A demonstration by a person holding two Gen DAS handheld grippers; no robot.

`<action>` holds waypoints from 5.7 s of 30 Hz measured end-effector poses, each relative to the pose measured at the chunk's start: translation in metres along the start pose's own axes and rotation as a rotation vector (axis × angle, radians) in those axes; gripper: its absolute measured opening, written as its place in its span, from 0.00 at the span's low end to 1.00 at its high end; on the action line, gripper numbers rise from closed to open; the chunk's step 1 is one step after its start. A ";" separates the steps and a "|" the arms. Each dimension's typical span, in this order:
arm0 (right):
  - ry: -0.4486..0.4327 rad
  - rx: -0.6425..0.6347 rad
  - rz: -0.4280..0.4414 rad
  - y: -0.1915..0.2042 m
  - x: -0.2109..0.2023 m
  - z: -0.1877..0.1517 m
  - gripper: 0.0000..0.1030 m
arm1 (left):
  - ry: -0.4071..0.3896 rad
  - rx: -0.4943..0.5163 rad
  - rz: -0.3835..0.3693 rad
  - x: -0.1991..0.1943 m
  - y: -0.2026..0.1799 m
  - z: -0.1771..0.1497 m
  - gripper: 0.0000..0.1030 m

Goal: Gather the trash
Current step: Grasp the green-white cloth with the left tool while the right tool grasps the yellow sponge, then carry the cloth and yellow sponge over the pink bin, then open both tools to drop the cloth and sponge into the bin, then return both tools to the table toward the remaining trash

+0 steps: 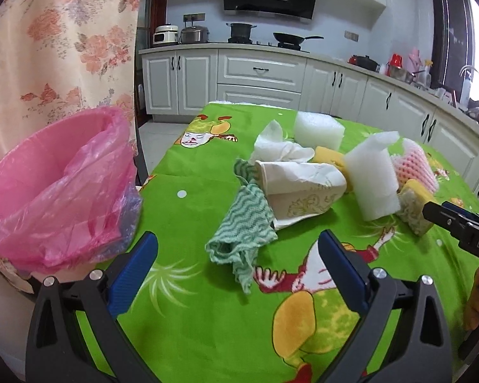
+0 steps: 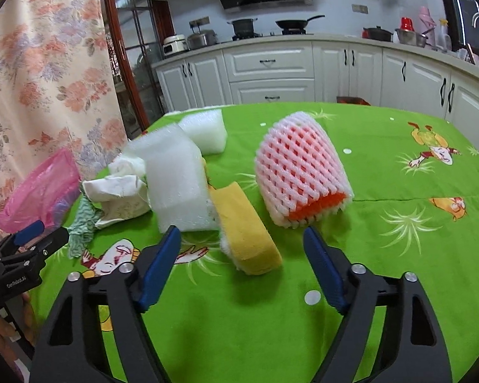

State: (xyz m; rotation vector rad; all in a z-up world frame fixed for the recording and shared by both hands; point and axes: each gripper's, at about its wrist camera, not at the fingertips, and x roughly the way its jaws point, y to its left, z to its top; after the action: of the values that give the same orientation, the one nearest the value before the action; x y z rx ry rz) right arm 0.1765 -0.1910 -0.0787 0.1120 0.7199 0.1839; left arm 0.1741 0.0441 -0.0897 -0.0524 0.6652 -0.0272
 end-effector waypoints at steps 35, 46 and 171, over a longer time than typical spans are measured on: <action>0.021 0.039 0.021 -0.011 -0.002 -0.004 0.28 | 0.119 -0.087 -0.083 0.022 0.008 -0.008 0.26; 0.023 -0.001 0.075 0.011 -0.012 -0.014 0.28 | -0.026 -0.033 -0.087 -0.030 -0.002 -0.025 0.26; -0.111 -0.052 0.074 0.029 -0.038 0.003 0.72 | -0.124 -0.019 -0.007 -0.075 -0.009 -0.018 0.95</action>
State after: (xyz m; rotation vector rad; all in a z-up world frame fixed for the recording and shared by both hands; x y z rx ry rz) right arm 0.1466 -0.1708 -0.0471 0.0990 0.6007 0.2654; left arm 0.1042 0.0375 -0.0570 -0.0744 0.5415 -0.0241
